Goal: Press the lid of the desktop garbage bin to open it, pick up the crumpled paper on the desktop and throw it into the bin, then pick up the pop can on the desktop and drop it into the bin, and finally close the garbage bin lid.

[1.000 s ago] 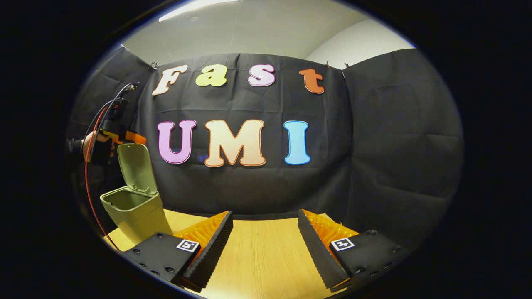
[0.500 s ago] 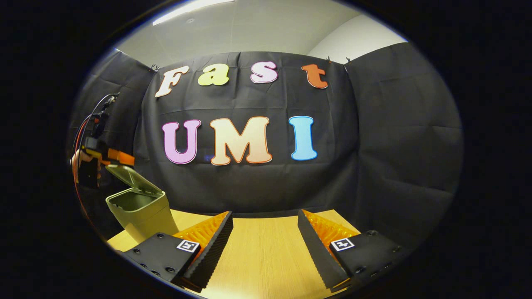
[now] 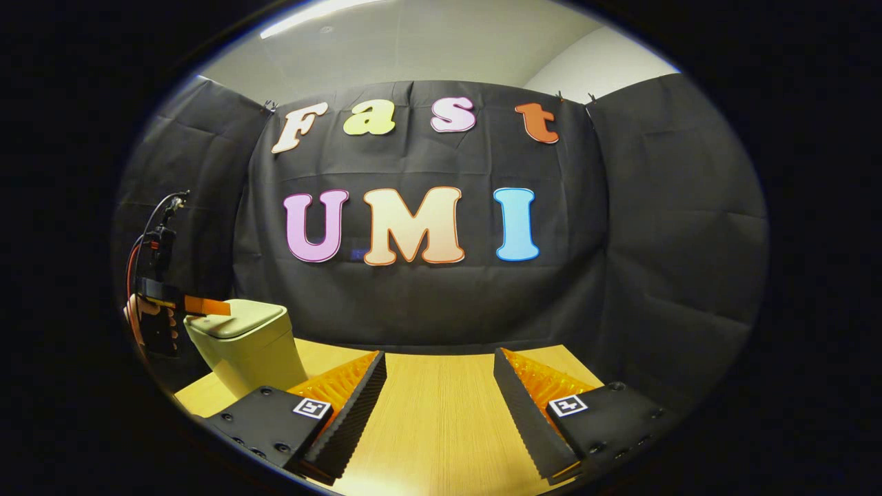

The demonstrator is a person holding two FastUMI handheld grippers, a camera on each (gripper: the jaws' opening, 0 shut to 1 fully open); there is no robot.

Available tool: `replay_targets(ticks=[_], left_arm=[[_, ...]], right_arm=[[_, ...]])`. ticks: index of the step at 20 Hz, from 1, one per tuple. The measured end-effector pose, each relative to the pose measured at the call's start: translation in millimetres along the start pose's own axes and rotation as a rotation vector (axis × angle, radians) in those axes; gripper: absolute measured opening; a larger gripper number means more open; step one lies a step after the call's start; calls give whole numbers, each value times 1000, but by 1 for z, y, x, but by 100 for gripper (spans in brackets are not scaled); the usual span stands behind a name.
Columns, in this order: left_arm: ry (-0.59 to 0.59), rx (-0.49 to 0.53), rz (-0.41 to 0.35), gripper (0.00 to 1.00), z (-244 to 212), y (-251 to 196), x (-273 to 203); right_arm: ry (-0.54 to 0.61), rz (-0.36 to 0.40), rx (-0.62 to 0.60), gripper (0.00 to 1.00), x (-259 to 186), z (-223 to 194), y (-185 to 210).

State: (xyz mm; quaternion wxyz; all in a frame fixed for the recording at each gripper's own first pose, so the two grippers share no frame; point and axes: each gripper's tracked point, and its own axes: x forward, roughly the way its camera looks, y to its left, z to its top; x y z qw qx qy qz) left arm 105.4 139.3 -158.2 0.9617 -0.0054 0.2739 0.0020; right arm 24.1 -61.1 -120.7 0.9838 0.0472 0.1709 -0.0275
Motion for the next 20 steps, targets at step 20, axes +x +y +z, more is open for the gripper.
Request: replay_targets(ticks=[20], left_arm=[[-203,4,-14,84,2,2,-4]], right_arm=[[22,43,-16,99,-8,-8,33]])
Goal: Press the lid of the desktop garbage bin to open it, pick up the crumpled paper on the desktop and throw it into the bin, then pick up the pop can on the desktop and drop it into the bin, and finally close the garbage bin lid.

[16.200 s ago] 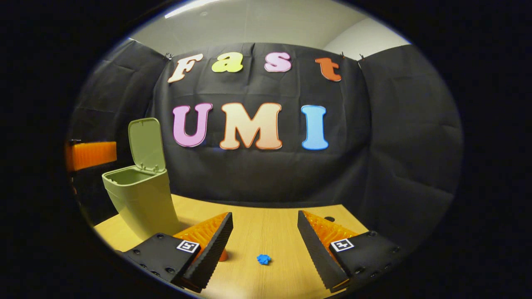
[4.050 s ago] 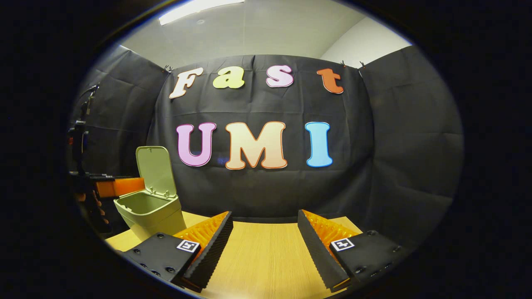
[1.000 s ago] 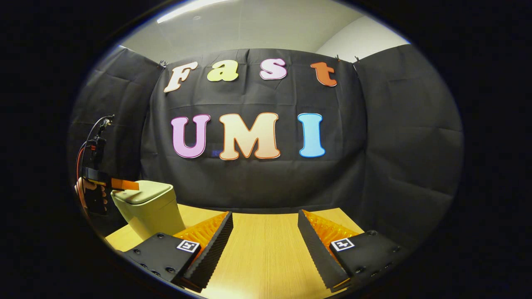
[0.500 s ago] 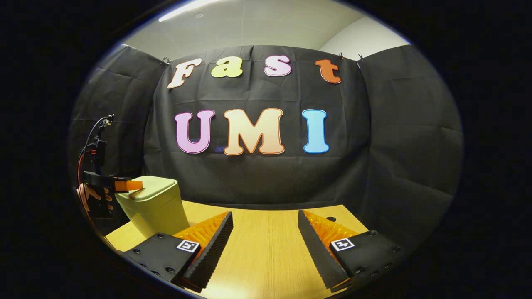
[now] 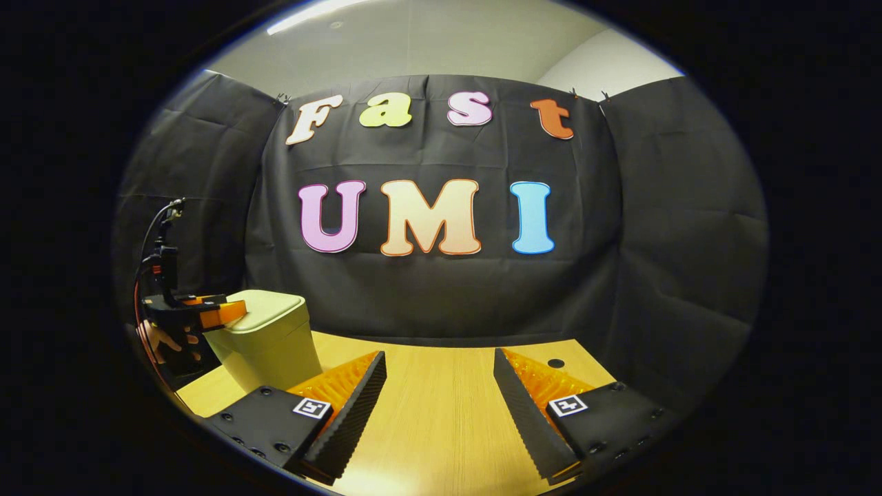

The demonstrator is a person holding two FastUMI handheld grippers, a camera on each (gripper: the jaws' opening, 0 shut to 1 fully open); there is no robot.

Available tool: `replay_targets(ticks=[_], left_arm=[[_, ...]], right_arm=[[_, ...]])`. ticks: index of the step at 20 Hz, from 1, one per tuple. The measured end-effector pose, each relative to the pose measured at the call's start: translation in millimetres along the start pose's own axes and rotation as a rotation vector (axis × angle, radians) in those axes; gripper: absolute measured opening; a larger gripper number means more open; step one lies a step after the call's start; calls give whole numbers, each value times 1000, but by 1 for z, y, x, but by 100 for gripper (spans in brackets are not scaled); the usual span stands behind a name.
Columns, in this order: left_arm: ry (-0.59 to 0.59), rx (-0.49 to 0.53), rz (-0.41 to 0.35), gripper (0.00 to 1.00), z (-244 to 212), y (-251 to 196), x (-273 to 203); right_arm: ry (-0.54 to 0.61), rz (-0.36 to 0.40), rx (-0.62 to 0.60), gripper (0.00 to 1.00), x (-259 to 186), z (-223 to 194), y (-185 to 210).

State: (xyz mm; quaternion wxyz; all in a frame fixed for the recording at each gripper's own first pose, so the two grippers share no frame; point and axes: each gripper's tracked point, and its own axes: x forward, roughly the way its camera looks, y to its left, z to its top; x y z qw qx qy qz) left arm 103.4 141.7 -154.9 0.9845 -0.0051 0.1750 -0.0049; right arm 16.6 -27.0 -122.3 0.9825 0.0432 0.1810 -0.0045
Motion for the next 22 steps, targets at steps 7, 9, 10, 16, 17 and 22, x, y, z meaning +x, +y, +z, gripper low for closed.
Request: replay_targets(ticks=[7,9,10,16,17,22], left_arm=[[45,16,33,95,4,2,1],[39,3,32,91,6,1,1],[45,3,34,94,3,2,0],[-25,3,30,92,32,0,-18],[-51,22,26,92,42,-4,-25],[-182,77,-48,94,91,-46,-65]], right_arm=[[-16,-19,1,99,-1,7,-1],[-23,-33,5,99,-1,10,-2],[-24,-39,5,99,-2,11,-2],[-48,-99,9,99,-12,21,1],[-51,-109,14,99,-15,22,2],[-82,-134,27,99,-28,33,13]])
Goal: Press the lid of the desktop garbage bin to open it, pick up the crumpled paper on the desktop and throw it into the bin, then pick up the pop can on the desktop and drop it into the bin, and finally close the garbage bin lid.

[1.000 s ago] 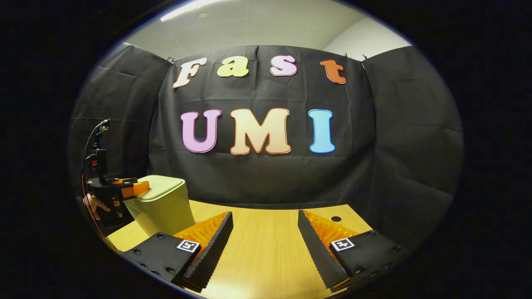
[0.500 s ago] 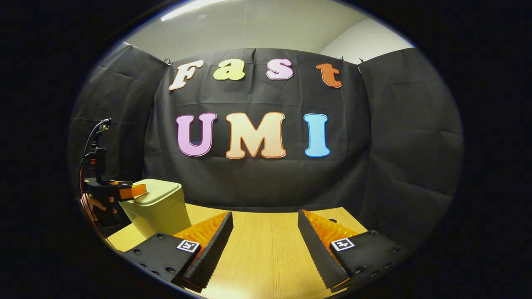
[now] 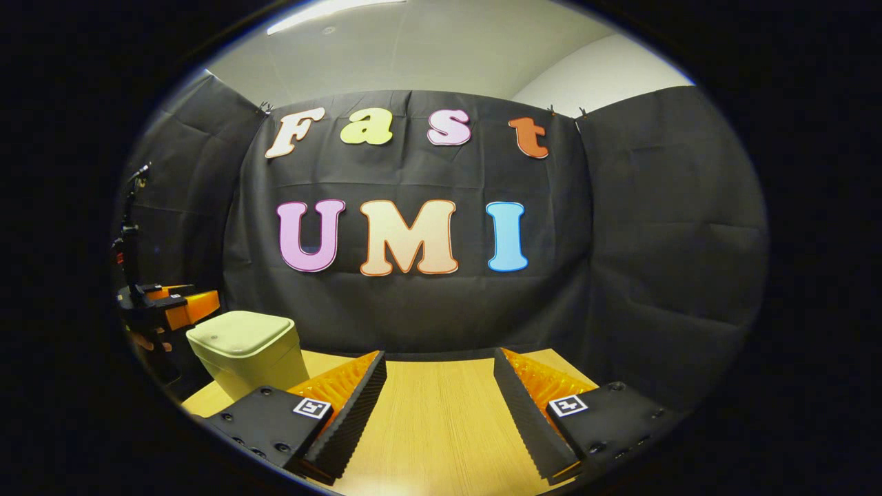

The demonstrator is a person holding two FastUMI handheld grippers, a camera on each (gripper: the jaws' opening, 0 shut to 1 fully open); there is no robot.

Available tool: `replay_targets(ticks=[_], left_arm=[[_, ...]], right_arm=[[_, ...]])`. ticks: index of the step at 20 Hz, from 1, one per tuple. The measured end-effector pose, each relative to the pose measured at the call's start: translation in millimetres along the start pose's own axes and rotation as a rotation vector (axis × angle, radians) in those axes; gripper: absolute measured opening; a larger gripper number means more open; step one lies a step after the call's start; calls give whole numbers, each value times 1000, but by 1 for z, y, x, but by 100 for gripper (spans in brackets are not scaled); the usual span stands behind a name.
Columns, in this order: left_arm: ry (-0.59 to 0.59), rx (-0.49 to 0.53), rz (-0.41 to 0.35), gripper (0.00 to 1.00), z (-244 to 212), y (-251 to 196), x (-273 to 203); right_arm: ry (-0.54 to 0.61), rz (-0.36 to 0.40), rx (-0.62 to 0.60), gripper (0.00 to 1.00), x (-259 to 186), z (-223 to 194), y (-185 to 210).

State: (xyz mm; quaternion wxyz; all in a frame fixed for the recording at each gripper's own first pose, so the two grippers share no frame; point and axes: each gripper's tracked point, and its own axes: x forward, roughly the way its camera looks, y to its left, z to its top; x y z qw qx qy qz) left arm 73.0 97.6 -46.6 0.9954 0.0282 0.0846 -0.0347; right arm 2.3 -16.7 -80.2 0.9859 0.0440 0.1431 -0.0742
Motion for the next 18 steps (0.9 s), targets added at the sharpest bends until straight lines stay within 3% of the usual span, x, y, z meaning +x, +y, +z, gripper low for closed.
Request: replay_targets(ticks=[3,8,13,18], left_arm=[[-48,-45,-1,92,26,-29,-23],[-46,-105,11,92,23,-83,-59],[-17,-135,46,92,15,-107,-81],[-36,-95,56,92,23,-111,-89]], right_arm=[[-19,33,11,98,-7,9,5],[-61,121,40,99,-21,22,6],[-94,168,32,98,-39,21,-4],[-105,181,60,98,-48,23,-14]])
